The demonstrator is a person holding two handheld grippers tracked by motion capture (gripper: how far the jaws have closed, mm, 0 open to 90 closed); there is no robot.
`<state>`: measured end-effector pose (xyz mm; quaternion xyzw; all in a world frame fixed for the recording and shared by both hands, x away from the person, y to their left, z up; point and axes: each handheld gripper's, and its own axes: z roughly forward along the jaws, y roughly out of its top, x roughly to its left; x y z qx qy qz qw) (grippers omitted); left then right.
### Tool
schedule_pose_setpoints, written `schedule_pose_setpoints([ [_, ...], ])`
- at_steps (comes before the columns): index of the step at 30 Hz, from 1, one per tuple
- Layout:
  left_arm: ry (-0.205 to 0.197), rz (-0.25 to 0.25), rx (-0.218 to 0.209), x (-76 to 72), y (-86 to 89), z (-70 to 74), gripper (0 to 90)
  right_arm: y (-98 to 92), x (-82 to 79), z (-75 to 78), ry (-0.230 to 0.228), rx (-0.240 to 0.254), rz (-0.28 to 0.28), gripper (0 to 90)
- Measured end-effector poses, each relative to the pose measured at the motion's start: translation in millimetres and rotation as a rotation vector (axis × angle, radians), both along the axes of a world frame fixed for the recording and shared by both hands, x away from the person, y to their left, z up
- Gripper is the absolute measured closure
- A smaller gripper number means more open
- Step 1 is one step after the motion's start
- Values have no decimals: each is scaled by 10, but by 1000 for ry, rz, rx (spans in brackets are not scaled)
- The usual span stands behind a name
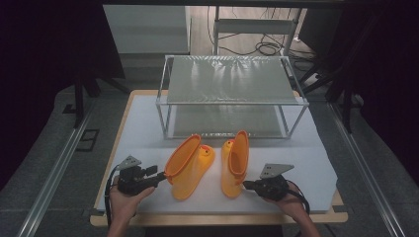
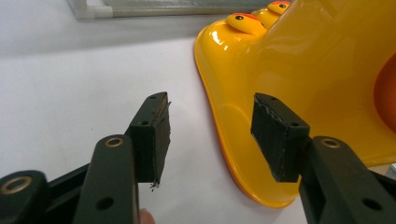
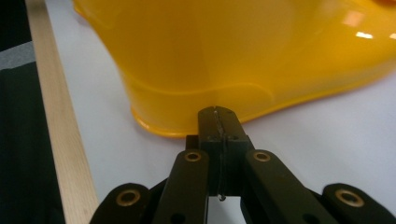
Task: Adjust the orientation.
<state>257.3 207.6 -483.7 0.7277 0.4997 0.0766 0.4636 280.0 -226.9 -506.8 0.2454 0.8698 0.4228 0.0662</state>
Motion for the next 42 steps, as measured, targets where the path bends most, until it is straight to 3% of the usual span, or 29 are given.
schedule_pose_setpoints([
  [5,3,0,-2,-1,13,2,475,132,-2,-9,-5,6,22,895],
  [17,11,-8,2,8,-20,-8,473,279,-3,-31,-20,17,17,887],
  [24,16,-9,4,17,-29,-28,472,291,6,-44,-19,25,9,877],
  [30,15,-19,-2,14,-57,-23,472,374,-9,-49,-48,14,13,869],
  [36,17,-22,0,16,-59,-23,472,290,-6,-14,-58,20,-13,846],
  [42,19,-20,-7,11,-46,-13,471,-26,-13,-3,-68,13,-104,667],
])
